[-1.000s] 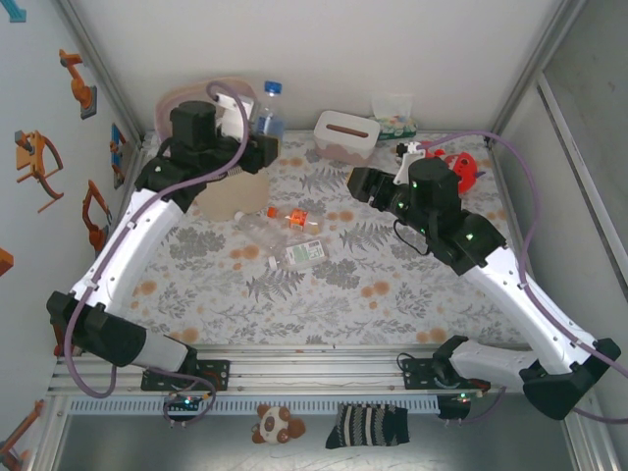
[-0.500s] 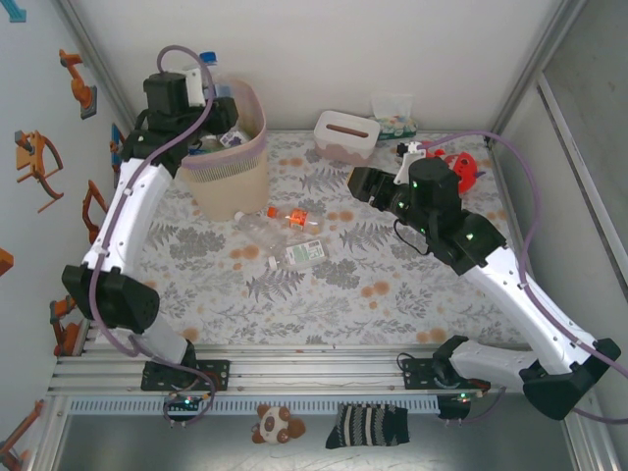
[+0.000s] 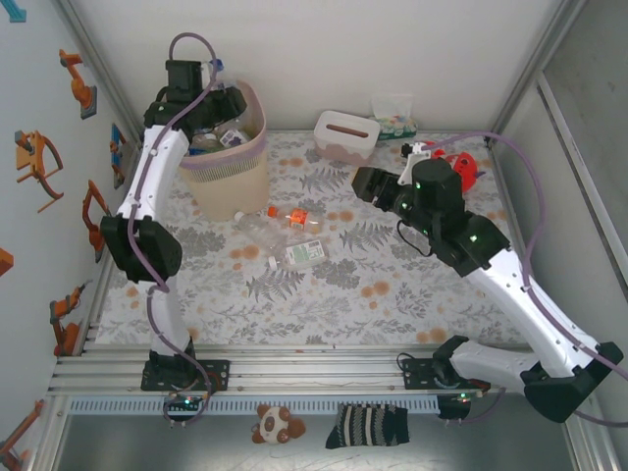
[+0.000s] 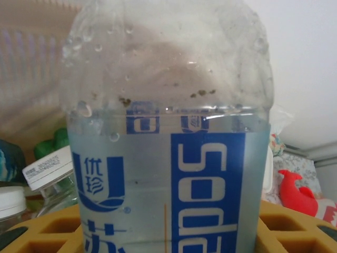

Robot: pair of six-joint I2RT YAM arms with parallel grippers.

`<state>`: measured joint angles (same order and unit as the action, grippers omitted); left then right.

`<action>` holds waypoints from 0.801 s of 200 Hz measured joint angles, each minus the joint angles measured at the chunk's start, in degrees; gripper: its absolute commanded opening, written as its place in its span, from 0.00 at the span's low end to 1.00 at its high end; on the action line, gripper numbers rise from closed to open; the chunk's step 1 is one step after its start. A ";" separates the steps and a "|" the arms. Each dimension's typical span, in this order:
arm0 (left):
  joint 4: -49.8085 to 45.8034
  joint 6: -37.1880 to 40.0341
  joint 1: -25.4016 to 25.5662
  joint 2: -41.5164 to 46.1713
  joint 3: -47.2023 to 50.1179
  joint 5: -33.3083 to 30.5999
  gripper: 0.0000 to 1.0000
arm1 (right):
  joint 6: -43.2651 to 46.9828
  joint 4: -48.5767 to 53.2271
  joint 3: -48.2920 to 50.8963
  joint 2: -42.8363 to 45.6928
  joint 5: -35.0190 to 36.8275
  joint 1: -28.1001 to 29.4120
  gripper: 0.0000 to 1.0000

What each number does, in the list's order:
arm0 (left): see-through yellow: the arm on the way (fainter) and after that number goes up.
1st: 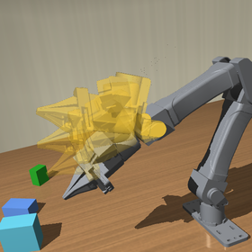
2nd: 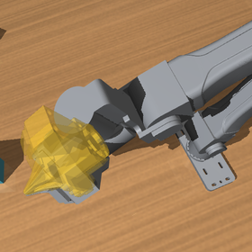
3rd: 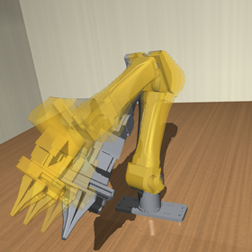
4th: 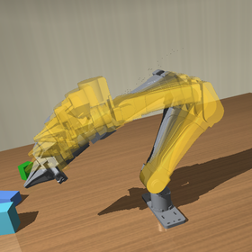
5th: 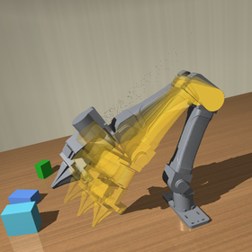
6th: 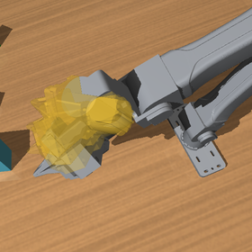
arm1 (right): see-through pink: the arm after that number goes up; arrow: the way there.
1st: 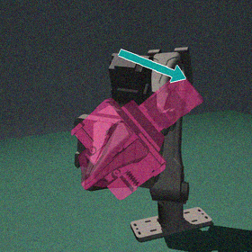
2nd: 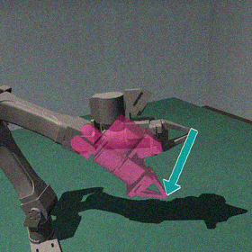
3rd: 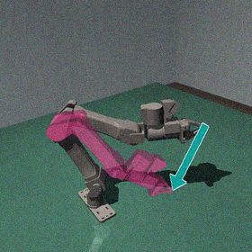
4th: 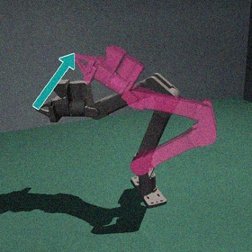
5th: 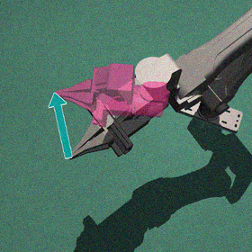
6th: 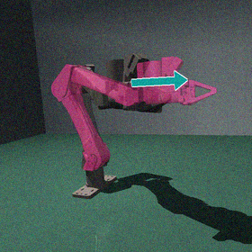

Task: Put the plastic bottles in the bin

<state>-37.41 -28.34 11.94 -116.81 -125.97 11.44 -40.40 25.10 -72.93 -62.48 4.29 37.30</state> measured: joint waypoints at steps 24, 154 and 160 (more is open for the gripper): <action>-2.60 -1.70 -0.20 -3.82 -2.19 3.21 0.57 | -0.02 0.17 0.00 0.98 0.57 0.00 0.69; -6.36 -2.25 -0.02 2.86 -1.27 4.76 0.81 | -0.02 0.46 0.00 0.79 1.20 -0.11 0.69; -6.29 -2.05 -0.02 3.63 -1.07 4.55 0.79 | -0.02 0.46 0.00 0.79 1.20 -0.13 0.69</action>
<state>-43.70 -30.39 11.92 -113.19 -127.04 15.99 -40.42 25.56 -72.93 -61.69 5.50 37.17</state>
